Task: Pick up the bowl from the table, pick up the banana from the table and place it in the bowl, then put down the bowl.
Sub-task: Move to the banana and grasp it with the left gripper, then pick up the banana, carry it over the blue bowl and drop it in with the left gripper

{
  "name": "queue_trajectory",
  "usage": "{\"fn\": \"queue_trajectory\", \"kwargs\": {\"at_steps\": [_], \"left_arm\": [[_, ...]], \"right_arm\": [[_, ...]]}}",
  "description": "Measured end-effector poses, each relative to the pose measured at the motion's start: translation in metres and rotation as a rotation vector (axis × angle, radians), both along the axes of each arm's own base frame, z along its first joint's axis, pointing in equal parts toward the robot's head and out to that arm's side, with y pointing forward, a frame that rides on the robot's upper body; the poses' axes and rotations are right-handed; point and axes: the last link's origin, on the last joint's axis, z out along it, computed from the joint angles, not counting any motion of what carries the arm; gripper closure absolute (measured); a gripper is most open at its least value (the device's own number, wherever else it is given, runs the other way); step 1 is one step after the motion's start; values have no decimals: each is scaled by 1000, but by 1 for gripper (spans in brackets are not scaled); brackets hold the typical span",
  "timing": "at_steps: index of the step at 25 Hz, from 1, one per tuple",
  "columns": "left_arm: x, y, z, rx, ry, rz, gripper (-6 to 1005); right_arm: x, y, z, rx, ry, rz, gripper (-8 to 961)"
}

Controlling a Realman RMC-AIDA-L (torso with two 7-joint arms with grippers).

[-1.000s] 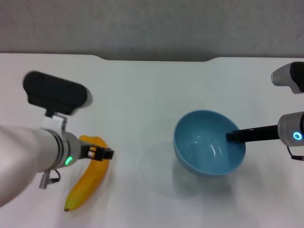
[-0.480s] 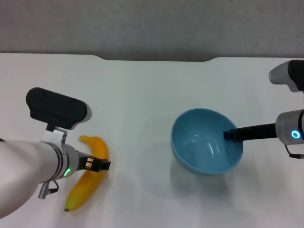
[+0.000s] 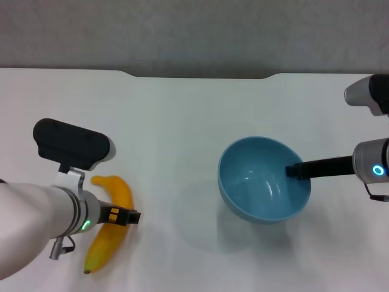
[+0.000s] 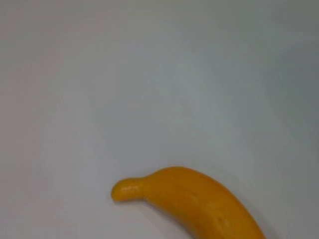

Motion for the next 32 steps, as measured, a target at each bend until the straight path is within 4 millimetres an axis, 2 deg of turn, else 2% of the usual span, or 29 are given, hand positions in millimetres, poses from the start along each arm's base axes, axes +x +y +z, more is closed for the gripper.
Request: {"fn": "queue_trajectory", "kwargs": {"at_steps": [8,17,22,28,32], "left_arm": [[0,2,-4,-14,-10,15,140],[0,9,3,11,-18,27,166],[0,8,2,10,-25,37,384],[1,7,0,3,-49,54,494],[2,7,1,5,-51,54,496]], "right_arm": [[-1,0,1,6,2,6,920],[-2,-1,2,7,3,9,921],[-2,-1,2,6,4,10,920],[-2,-1,2,6,4,10,920],[-3,-1,2,6,6,10,920]]}}
